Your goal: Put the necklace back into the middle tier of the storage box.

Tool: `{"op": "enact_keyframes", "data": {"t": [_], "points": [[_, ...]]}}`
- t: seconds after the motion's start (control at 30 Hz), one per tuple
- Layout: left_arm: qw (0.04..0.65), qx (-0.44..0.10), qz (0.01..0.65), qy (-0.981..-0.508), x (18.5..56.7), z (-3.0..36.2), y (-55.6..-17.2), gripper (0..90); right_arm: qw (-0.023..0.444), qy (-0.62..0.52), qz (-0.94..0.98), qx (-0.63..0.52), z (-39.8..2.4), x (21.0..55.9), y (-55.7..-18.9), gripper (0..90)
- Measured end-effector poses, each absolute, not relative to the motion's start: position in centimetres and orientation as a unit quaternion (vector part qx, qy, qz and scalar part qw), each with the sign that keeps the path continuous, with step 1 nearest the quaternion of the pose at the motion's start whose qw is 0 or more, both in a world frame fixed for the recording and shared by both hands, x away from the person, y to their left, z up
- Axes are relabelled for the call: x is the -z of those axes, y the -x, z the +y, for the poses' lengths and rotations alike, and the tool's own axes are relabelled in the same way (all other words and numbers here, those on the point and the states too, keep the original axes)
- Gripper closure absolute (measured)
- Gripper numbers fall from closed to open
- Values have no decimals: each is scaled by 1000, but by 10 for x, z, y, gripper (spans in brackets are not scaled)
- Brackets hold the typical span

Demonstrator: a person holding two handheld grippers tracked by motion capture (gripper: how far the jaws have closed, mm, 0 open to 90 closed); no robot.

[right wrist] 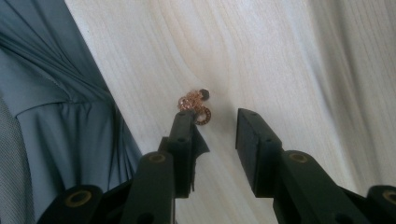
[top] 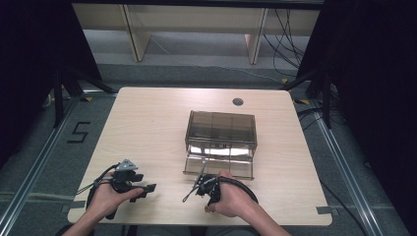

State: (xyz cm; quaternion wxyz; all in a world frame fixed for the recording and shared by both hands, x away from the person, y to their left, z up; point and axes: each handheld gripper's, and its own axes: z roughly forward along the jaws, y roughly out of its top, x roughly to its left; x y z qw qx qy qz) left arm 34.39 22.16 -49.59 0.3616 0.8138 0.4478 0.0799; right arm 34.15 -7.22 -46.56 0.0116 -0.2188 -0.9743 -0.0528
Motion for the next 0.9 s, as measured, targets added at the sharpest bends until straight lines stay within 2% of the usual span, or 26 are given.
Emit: {"op": "enact_keyframes", "data": {"t": [0.47, 0.6, 0.73, 0.9], "points": [[361, -84, 450, -813, 496, 222, -344, 312, 14, 195, -980, 47, -62, 477, -344, 710], [360, -87, 452, -812, 495, 221, -343, 312, 25, 208, -976, 52, -60, 479, -343, 728], [359, -85, 448, -814, 495, 221, -342, 312, 12, 201, -979, 41, -58, 478, -343, 771], [358, -88, 451, -813, 495, 221, -343, 312, 18, 241, -970, 34, -57, 477, -341, 787]]}}
